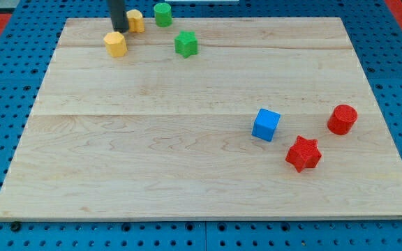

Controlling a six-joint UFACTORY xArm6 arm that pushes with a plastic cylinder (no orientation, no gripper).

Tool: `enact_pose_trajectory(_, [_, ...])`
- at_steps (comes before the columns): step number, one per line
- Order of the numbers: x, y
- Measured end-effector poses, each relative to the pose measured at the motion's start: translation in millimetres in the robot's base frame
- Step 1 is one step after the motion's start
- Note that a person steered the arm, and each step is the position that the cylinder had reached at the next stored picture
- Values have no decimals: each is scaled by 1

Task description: Move your arm to the left of the yellow hexagon

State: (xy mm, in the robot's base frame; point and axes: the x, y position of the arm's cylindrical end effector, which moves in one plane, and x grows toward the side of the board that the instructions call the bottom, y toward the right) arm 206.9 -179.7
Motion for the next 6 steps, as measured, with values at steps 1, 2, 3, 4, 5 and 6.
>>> enact_pose_trajectory(1, [-15, -5])
enact_pose_trajectory(2, [-11, 40])
enact_pose_trajectory(3, [-12, 42])
enact_pose_trajectory(4, [-6, 48])
enact_pose_trajectory(5, [2, 48])
enact_pose_trajectory(6, [9, 43])
